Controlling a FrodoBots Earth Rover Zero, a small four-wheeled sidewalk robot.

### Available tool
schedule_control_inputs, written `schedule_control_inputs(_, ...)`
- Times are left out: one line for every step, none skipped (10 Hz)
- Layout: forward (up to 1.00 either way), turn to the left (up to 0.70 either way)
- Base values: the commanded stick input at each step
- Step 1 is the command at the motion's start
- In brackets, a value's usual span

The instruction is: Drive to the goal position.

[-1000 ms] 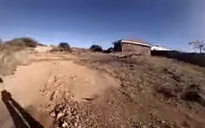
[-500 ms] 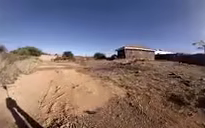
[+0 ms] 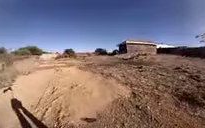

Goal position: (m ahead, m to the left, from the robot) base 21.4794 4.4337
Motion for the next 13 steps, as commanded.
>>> schedule_control_inputs(0.50, 0.36)
schedule_control_inputs(0.50, 0.07)
schedule_control_inputs(0.50, 0.00)
schedule_control_inputs(0.50, 0.00)
schedule_control_inputs(0.50, 0.00)
schedule_control_inputs(0.50, 0.00)
schedule_control_inputs(0.50, 0.00)
schedule_control_inputs(0.50, 0.04)
schedule_control_inputs(0.50, 0.20)
schedule_control_inputs(0.50, 0.43)
schedule_control_inputs(0.50, 0.50)
schedule_control_inputs(0.50, 0.50)
schedule_control_inputs(0.50, 0.50)
